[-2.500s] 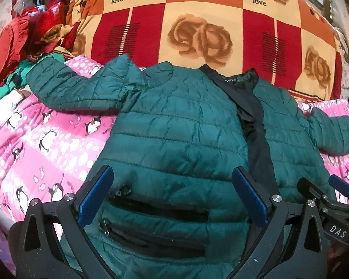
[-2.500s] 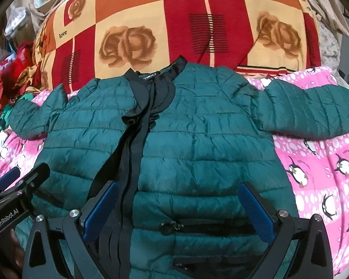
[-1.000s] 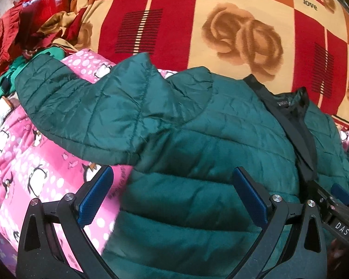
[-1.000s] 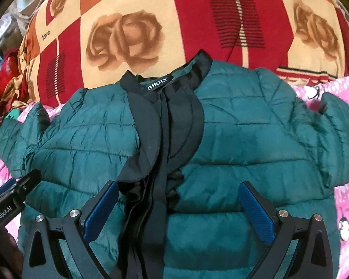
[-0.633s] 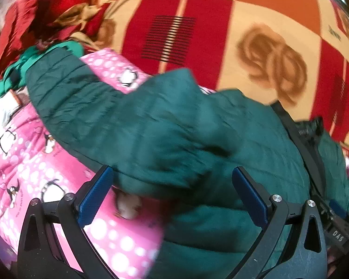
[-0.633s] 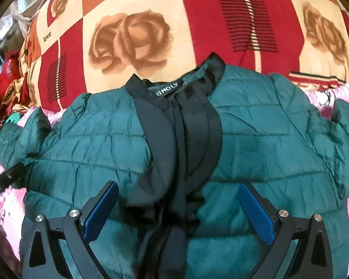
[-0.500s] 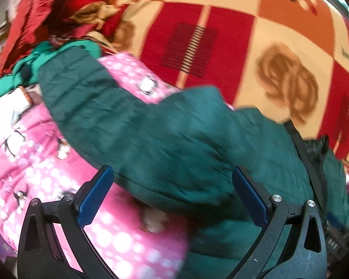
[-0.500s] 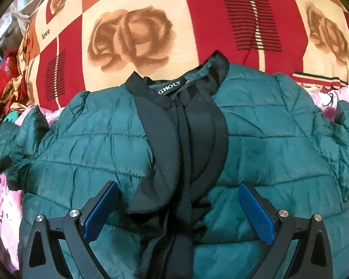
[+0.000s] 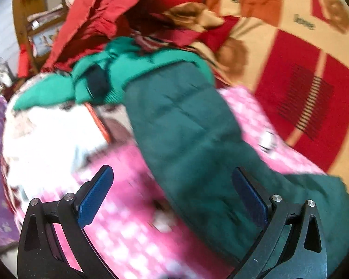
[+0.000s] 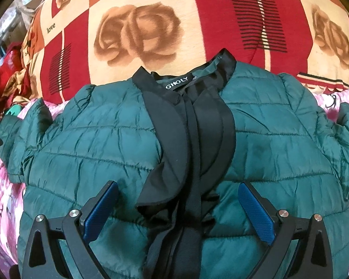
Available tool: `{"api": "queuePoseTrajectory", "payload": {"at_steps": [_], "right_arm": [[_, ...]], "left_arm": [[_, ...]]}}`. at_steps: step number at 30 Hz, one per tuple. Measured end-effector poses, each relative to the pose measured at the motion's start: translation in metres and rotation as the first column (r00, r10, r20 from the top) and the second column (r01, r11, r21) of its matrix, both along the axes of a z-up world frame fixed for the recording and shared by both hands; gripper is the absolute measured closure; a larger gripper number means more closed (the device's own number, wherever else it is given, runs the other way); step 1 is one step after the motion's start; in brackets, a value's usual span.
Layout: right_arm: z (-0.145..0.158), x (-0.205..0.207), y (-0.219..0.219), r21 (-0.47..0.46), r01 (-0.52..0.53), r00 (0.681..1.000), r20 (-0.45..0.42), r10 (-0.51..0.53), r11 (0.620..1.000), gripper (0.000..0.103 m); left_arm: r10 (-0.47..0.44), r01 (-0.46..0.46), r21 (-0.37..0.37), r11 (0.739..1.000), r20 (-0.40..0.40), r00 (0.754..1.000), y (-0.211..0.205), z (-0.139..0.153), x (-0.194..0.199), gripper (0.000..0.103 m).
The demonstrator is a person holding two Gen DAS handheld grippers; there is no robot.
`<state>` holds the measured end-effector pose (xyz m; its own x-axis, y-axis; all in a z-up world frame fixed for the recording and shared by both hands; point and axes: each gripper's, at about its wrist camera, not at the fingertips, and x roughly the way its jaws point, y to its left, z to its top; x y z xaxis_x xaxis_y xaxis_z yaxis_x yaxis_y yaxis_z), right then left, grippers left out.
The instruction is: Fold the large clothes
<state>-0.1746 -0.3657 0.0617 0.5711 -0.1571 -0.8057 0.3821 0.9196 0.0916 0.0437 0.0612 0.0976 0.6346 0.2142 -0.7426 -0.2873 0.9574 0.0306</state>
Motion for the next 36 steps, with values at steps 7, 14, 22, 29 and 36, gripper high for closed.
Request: {"api": "queuePoseTrajectory", "payload": {"at_steps": [7,14,22,29,36], "right_arm": [[-0.001,0.000,0.002,0.006,-0.003,1.000,-0.005,0.003,1.000,0.001],[-0.002,0.001,0.002,0.002,-0.006,1.000,-0.016,0.006,1.000,0.001],[0.002,-0.006,0.004,0.005,-0.003,1.000,-0.003,0.003,1.000,0.001],[0.012,-0.018,0.002,-0.011,0.007,1.000,0.009,-0.007,1.000,0.001],[0.019,-0.034,-0.008,-0.027,0.033,0.999,0.010,-0.032,0.999,0.001]], "left_arm": [[0.027,-0.027,0.029,0.999,-0.014,1.000,0.018,-0.007,0.041,0.006],[-0.013,0.015,-0.188,0.982,0.007,1.000,0.040,-0.019,0.045,0.069],[-0.158,0.180,-0.261,0.948,0.103,0.982,0.022,0.023,0.003,0.091],[-0.290,0.322,-0.252,0.912,0.156,0.944,-0.023,0.056,-0.041,0.091],[-0.413,0.437,-0.235,0.869,0.145,0.899,-0.080,0.067,-0.082,0.092]]}}
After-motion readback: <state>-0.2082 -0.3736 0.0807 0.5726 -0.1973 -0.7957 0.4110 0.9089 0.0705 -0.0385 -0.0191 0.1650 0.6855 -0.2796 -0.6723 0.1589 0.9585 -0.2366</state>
